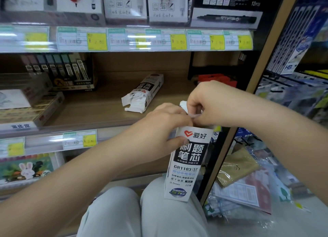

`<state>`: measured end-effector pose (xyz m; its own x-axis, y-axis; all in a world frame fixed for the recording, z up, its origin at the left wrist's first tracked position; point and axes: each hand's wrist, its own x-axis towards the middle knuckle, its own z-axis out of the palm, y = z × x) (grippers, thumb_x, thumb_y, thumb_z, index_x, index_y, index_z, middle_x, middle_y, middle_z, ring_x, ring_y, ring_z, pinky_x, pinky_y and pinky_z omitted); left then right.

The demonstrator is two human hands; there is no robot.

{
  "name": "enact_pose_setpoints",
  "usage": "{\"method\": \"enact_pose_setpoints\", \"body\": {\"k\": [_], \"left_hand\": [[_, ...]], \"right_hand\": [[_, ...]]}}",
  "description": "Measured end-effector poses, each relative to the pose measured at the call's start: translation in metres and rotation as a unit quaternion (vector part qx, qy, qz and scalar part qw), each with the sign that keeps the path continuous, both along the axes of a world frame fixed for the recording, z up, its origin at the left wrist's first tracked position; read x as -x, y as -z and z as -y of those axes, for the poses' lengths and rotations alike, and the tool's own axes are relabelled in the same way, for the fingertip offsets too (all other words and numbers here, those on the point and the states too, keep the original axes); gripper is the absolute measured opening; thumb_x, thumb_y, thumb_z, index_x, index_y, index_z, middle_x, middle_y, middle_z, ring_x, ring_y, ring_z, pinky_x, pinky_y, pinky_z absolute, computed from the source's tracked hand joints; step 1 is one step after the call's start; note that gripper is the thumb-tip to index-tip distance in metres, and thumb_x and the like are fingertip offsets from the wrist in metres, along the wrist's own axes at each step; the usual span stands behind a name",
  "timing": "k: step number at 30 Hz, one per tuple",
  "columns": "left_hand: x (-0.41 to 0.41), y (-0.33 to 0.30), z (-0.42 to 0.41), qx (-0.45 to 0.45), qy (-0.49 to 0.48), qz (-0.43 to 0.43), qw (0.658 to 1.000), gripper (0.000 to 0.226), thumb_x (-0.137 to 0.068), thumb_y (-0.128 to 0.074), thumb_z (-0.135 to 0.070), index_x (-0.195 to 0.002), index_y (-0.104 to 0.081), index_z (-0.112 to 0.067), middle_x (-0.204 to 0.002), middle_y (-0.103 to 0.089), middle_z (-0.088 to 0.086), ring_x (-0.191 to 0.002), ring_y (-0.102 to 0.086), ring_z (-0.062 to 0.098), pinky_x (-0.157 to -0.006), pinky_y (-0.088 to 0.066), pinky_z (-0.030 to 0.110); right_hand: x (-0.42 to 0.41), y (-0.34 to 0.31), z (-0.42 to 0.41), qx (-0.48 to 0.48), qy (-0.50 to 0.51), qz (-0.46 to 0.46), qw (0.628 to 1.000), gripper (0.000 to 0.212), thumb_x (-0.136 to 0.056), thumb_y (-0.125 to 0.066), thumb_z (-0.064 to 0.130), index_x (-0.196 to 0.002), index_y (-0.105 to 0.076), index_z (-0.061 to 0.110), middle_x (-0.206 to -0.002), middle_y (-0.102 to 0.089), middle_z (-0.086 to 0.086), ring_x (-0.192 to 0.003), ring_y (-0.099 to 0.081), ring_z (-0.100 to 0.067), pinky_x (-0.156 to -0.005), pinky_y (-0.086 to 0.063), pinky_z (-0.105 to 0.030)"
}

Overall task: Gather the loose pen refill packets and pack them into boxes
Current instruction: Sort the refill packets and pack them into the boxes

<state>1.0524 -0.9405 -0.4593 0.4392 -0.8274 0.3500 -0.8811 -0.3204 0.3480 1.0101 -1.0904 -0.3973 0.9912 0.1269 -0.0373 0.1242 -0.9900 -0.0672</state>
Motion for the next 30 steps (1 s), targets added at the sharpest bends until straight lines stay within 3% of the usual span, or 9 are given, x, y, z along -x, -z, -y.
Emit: {"method": "enact_pose_setpoints", "body": {"k": [5, 8, 11, 19, 21, 23, 26, 28, 30], "left_hand": [[-0.001, 0.001, 0.003, -0.007, -0.005, -0.001, 1.000, 0.020, -0.083, -0.068, -0.023, -0.103, -0.065, -0.019, -0.109, -0.058, -0.002, -0.114, -0.043, 0.016, -0.096, -0.038, 0.039], [-0.002, 0.000, -0.001, 0.002, 0.001, 0.002, 1.000, 0.022, -0.084, -0.068, -0.024, -0.106, -0.065, -0.022, -0.112, -0.058, -0.004, -0.115, -0.044, 0.015, -0.097, -0.037, 0.034], [-0.004, -0.001, -0.004, 0.001, -0.002, 0.007, 1.000, 0.024, -0.084, -0.068, -0.025, -0.107, -0.066, -0.021, -0.113, -0.059, -0.004, -0.114, -0.045, 0.015, -0.095, -0.035, 0.029], [-0.001, 0.001, 0.003, 0.001, -0.001, 0.003, 1.000, 0.019, -0.083, -0.069, -0.023, -0.101, -0.065, -0.022, -0.109, -0.056, -0.008, -0.112, -0.043, 0.013, -0.095, -0.037, 0.034], [-0.002, 0.001, 0.003, 0.003, -0.006, 0.000, 1.000, 0.021, -0.083, -0.068, -0.023, -0.104, -0.065, -0.023, -0.112, -0.057, -0.008, -0.114, -0.042, 0.012, -0.096, -0.036, 0.032], [-0.003, 0.001, 0.000, 0.007, -0.010, -0.005, 1.000, 0.023, -0.084, -0.068, -0.025, -0.107, -0.065, -0.023, -0.114, -0.056, -0.009, -0.115, -0.042, 0.010, -0.097, -0.035, 0.028], [-0.004, 0.000, -0.005, 0.006, -0.014, -0.008, 1.000, 0.021, -0.084, -0.067, -0.026, -0.105, -0.065, -0.022, -0.114, -0.056, -0.010, -0.115, -0.042, 0.009, -0.097, -0.034, 0.026], [-0.005, 0.000, -0.007, 0.005, -0.018, -0.009, 1.000, 0.020, -0.084, -0.066, -0.027, -0.104, -0.065, -0.022, -0.112, -0.056, -0.011, -0.114, -0.043, 0.008, -0.096, -0.034, 0.025], [-0.005, 0.000, -0.007, 0.003, -0.025, -0.014, 1.000, 0.019, -0.084, -0.066, -0.027, -0.103, -0.065, -0.022, -0.111, -0.054, -0.012, -0.113, -0.042, 0.006, -0.094, -0.033, 0.022]], "right_hand": [[-0.006, 0.008, -0.003, 0.046, 0.001, 0.025, 0.999, 0.030, -0.078, -0.063, 0.012, -0.054, -0.052, 0.027, -0.056, -0.050, 0.010, -0.051, -0.048, -0.005, -0.050, -0.040, -0.020], [-0.001, 0.000, 0.007, -0.092, -0.011, -0.007, 0.996, 0.019, -0.076, -0.070, 0.013, -0.062, -0.064, 0.024, -0.056, -0.062, 0.008, -0.050, -0.058, 0.001, -0.050, -0.047, -0.012], [-0.002, -0.004, 0.016, -0.168, -0.012, -0.014, 0.986, 0.005, -0.076, -0.075, 0.017, -0.073, -0.072, 0.020, -0.071, -0.072, 0.004, -0.066, -0.067, -0.004, -0.065, -0.055, -0.021], [-0.003, 0.005, 0.003, -0.010, 0.018, 0.023, 1.000, 0.026, -0.077, -0.069, 0.017, -0.057, -0.055, 0.026, -0.054, -0.053, 0.011, -0.050, -0.051, -0.004, -0.043, -0.037, -0.012], [-0.001, 0.008, 0.005, -0.024, 0.011, 0.042, 0.999, 0.024, -0.078, -0.068, 0.020, -0.059, -0.056, 0.026, -0.055, -0.053, 0.011, -0.051, -0.051, -0.004, -0.048, -0.040, -0.015], [0.000, 0.010, 0.012, -0.112, 0.004, 0.056, 0.992, 0.016, -0.076, -0.071, 0.023, -0.063, -0.062, 0.023, -0.058, -0.058, 0.009, -0.053, -0.055, -0.003, -0.055, -0.046, -0.018], [0.002, 0.018, 0.026, -0.358, 0.030, 0.093, 0.929, 0.016, -0.079, -0.069, 0.032, -0.072, -0.069, 0.018, -0.065, -0.064, 0.008, -0.061, -0.056, -0.002, -0.062, -0.047, -0.023], [0.001, 0.033, 0.030, -0.522, 0.076, 0.103, 0.843, 0.027, -0.090, -0.055, 0.034, -0.071, -0.068, 0.019, -0.067, -0.065, 0.009, -0.066, -0.056, -0.005, -0.065, -0.046, -0.024], [0.000, 0.051, 0.027, -0.622, 0.110, 0.107, 0.768, 0.035, -0.097, -0.045, 0.028, -0.070, -0.066, 0.018, -0.075, -0.065, 0.002, -0.071, -0.057, -0.011, -0.067, -0.045, -0.027]]}}
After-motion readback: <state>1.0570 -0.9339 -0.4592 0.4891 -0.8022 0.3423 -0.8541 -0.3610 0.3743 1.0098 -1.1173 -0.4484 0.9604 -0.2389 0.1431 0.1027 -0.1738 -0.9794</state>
